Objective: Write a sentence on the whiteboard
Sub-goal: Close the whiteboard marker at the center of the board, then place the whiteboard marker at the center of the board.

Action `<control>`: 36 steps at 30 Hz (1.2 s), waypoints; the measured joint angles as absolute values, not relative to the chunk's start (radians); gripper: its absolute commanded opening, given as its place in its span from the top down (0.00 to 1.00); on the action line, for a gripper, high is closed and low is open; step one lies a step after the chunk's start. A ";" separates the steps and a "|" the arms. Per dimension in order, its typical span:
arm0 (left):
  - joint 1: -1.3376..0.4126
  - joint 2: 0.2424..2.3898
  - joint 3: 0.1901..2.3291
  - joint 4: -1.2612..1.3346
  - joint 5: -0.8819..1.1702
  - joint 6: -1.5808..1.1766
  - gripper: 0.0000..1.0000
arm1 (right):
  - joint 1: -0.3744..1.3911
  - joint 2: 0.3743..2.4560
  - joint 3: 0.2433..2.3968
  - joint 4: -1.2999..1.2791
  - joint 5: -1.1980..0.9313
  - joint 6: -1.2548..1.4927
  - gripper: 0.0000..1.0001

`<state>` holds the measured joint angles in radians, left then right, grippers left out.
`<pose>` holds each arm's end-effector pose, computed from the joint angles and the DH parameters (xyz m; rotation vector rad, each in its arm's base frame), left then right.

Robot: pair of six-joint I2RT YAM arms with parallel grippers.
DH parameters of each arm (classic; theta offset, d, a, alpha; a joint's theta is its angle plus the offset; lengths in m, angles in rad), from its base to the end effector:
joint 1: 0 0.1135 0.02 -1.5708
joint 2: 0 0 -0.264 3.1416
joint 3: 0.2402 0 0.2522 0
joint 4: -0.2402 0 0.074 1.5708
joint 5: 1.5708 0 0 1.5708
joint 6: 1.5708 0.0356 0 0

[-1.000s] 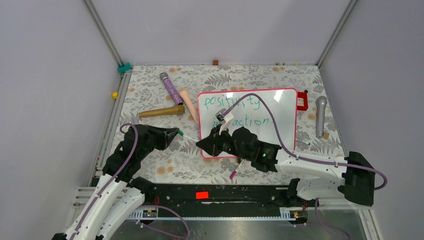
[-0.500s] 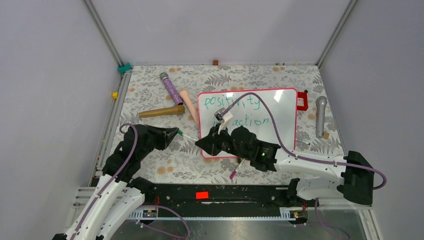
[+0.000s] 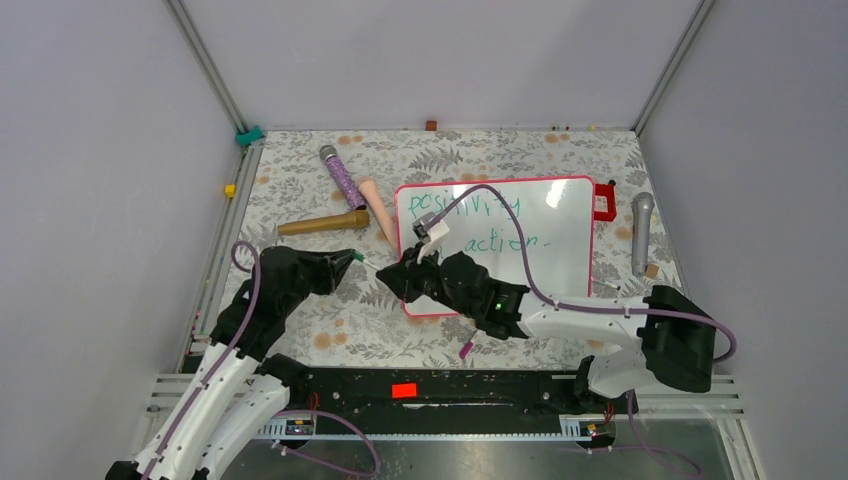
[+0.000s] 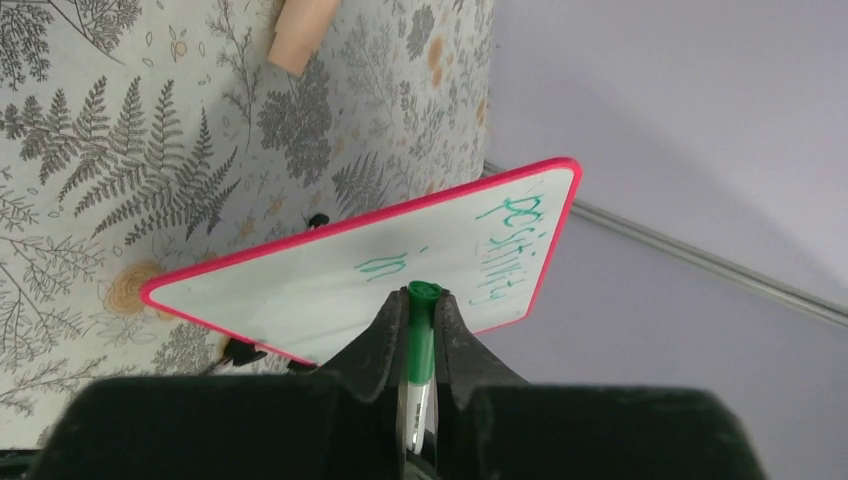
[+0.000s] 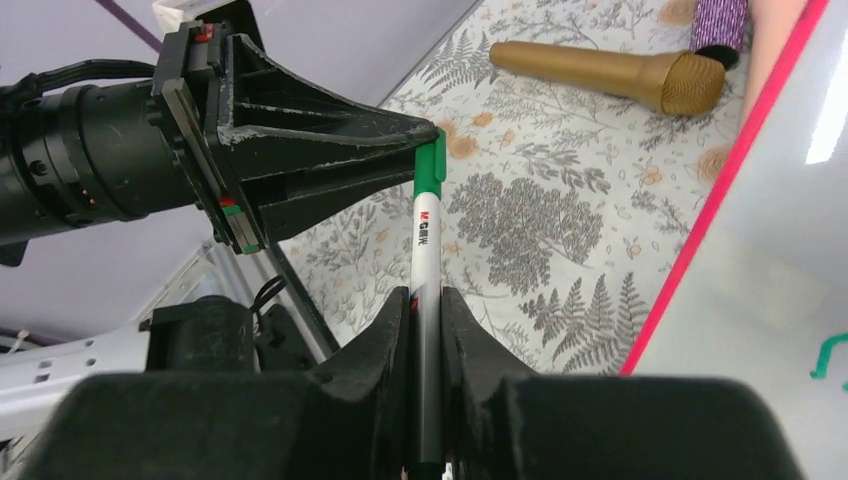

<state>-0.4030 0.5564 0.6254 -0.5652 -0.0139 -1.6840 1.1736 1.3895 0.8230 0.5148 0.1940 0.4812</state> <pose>0.1220 -0.0515 0.2775 -1.3964 1.8574 -1.1882 0.1301 0.2925 0.2867 -0.4376 1.6852 1.0978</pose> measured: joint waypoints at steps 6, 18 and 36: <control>-0.431 0.591 0.621 -0.513 -0.189 -1.728 1.00 | 1.180 1.526 0.979 0.480 0.250 0.413 1.00; -0.570 0.633 0.610 -0.506 -0.508 -1.794 1.00 | 1.192 1.667 1.253 0.204 0.293 0.334 1.00; -0.637 0.483 0.523 -0.552 -0.153 -1.668 1.00 | 1.077 1.678 1.125 0.194 0.141 0.387 0.05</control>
<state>-0.6369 0.4828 0.5232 -0.5522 -0.1532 -1.6680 1.0767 1.6783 1.1248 0.1940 0.1410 0.3870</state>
